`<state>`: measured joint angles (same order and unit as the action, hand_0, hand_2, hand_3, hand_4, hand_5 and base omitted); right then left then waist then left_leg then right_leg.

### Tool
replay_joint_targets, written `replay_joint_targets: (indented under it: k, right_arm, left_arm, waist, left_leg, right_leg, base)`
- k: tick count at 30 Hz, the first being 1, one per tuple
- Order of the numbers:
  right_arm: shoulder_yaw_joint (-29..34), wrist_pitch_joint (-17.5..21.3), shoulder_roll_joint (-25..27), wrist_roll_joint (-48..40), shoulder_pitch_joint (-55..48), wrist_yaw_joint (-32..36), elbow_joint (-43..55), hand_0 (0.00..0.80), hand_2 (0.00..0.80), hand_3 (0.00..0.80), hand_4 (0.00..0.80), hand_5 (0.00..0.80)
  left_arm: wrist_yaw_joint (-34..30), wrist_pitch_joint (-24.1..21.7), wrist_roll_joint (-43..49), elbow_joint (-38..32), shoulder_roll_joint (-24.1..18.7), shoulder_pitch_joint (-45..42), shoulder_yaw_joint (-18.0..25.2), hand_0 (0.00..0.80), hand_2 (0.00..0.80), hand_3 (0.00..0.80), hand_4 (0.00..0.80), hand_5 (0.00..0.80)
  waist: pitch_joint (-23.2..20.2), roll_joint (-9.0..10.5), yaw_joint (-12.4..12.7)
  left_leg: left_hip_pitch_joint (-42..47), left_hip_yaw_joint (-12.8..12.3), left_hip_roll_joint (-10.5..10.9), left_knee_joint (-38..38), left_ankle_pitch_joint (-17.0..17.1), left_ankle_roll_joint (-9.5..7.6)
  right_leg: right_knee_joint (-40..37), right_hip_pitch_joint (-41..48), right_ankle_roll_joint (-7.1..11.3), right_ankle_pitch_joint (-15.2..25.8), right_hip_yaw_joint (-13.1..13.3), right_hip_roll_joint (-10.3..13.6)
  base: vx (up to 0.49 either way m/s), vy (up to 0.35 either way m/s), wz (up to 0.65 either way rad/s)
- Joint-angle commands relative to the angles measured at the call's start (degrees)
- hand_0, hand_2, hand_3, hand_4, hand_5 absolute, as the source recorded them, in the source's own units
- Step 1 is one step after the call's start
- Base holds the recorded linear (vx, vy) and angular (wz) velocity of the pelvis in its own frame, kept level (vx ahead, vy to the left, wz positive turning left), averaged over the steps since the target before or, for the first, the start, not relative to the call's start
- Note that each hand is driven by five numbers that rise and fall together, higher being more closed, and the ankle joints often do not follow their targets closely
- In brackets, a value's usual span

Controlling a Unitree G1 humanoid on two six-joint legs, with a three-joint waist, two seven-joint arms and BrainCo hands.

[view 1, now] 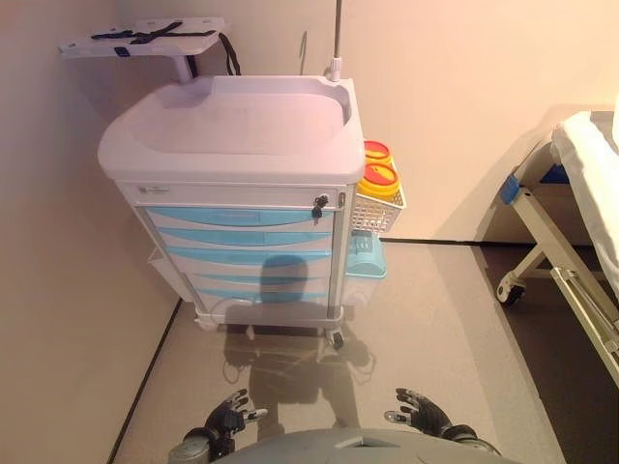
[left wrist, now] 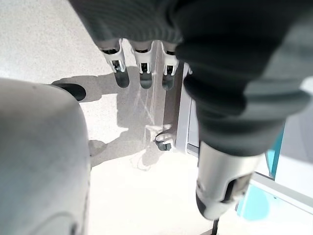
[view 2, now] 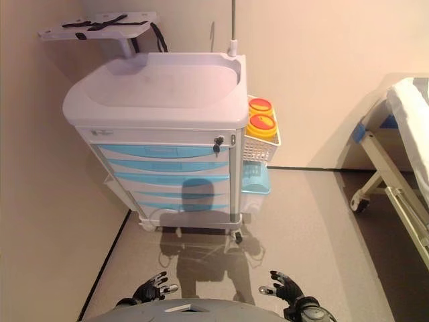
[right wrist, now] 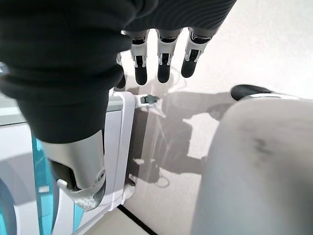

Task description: Open the drawer and pick up the medicine

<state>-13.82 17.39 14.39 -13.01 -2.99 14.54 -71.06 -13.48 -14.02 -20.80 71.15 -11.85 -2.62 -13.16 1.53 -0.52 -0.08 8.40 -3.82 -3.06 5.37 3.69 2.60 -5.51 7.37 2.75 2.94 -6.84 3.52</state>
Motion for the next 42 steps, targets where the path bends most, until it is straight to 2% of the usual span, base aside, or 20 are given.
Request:
replay_joint_targets:
  k: [1,7,15,19,21,23,27,34,37,42]
  right_arm:
    - [1.2,2.2,-1.7,-1.5,4.1,0.4,-2.6,0.000,0.000,0.000,0.000,0.000]
    - [0.9,2.0,-1.8,-0.6,4.0,-1.4,-2.4,0.000,0.000,0.000,0.000,0.000]
    - [0.9,2.0,-1.3,-0.1,4.0,-5.8,-2.1,0.000,0.000,0.000,0.000,0.000]
    - [1.4,3.0,-0.2,-2.6,5.2,-8.8,0.4,0.000,0.000,0.000,0.000,0.000]
    - [0.9,4.4,0.2,-3.1,6.7,-9.6,0.7,0.000,0.000,0.000,0.000,0.000]
    - [0.6,7.7,0.4,-4.8,8.6,-10.1,0.4,0.000,0.000,0.000,0.000,0.000]
    - [0.7,8.6,-0.1,-7.8,10.6,-13.5,2.9,0.000,0.000,0.000,0.000,0.000]
    - [2.3,5.6,2.1,-8.2,12.0,-15.4,7.9,0.000,0.000,0.000,0.000,0.000]
    - [1.6,4.1,3.2,-8.5,11.6,-15.0,11.5,0.000,0.000,0.000,0.000,0.000]
    - [0.2,3.4,3.2,-9.0,10.7,-14.7,13.6,0.000,0.000,0.000,0.000,0.000]
  left_arm:
    - [-1.0,-1.6,0.4,2.7,1.3,3.5,1.9,0.000,0.000,0.000,0.000,0.000]
    - [-0.4,-2.0,-0.6,2.4,1.3,3.4,2.0,0.000,0.000,0.000,0.000,0.000]
    - [3.8,-2.6,-1.9,2.7,0.9,3.3,3.2,0.000,0.000,0.000,0.000,0.000]
    - [3.6,-6.2,-9.0,0.8,0.3,4.7,4.1,0.000,0.000,0.000,0.000,0.000]
    - [2.4,-10.1,-12.9,0.5,0.3,6.2,4.2,0.000,0.000,0.000,0.000,0.000]
    - [0.9,-14.9,-18.2,0.0,0.2,9.3,4.5,0.000,0.000,0.000,0.000,0.000]
    - [0.8,-20.4,-24.7,-5.6,1.0,13.1,3.7,0.000,0.000,0.000,0.000,0.000]
    - [-1.0,-17.4,-35.5,-18.7,-1.8,17.2,5.0,0.000,0.000,0.000,0.000,0.000]
    - [-4.1,-15.2,-43.3,-25.3,-5.1,19.6,6.5,0.000,0.000,0.000,0.000,0.000]
    - [-7.8,-13.8,-52.9,-31.0,-9.5,25.4,8.8,0.000,0.000,0.000,0.000,0.000]
  waist:
    - [2.5,1.29,0.5]
    - [2.7,1.28,0.4]
    - [3.8,1.14,0.1]
    - [6.6,0.58,-0.4]
    - [8.7,0.83,-0.2]
    - [13.1,1.56,-0.1]
    - [18.0,1.91,-0.9]
    - [20.6,2.37,-2.4]
    - [21.8,3.64,-3.1]
    - [23.2,5.51,-3.9]
  left_leg:
    - [0.9,-2.8,4.0,-1.8,-8.2,-2.54]
    - [1.0,-2.7,3.9,-1.9,-8.4,-2.60]
    - [-0.2,-2.2,3.9,-3.4,-8.8,-2.90]
    - [-4.5,-1.7,4.0,-7.2,-9.3,-3.31]
    - [-8.5,-1.8,4.3,-10.2,-9.6,-3.90]
    - [-14.3,-1.7,4.6,-15.0,-9.7,-4.62]
    - [-23.9,-2.5,4.4,-22.4,-9.9,-5.65]
    - [-34.4,-3.4,3.7,-28.4,-10.6,-6.13]
    - [-38.4,-3.3,3.3,-31.2,-11.8,-6.13]
    - [-41.4,-3.0,3.2,-34.0,-13.4,-6.27]
  right_leg:
    - [3.5,0.2,1.72,-4.7,-2.0,0.6]
    - [3.9,0.3,1.70,-5.0,-1.8,0.6]
    - [5.5,-1.0,1.56,-5.6,-0.8,0.8]
    - [8.9,-5.4,1.23,-6.2,0.4,1.5]
    - [11.2,-9.3,0.93,-6.2,0.8,2.1]
    - [15.8,-15.1,0.57,-6.0,1.3,2.4]
    - [25.3,-26.8,0.37,-6.0,3.6,2.6]
    - [29.4,-37.9,0.58,-4.5,7.0,0.2]
    - [29.0,-41.0,0.86,-3.2,8.1,-0.5]
    - [28.1,-42.7,0.86,-2.1,8.6,-1.0]
  base:
    - [0.000,0.000,0.00]
    - [0.024,0.002,0.00]
    - [0.075,0.027,0.00]
    - [-0.018,0.076,-0.07]
    - [-0.238,0.061,-0.19]
    - [-0.294,0.033,-0.11]
    - [-0.182,0.121,-0.06]
    - [-0.060,0.129,-0.26]
    - [-0.018,0.044,-0.16]
    - [0.016,-0.008,-0.16]
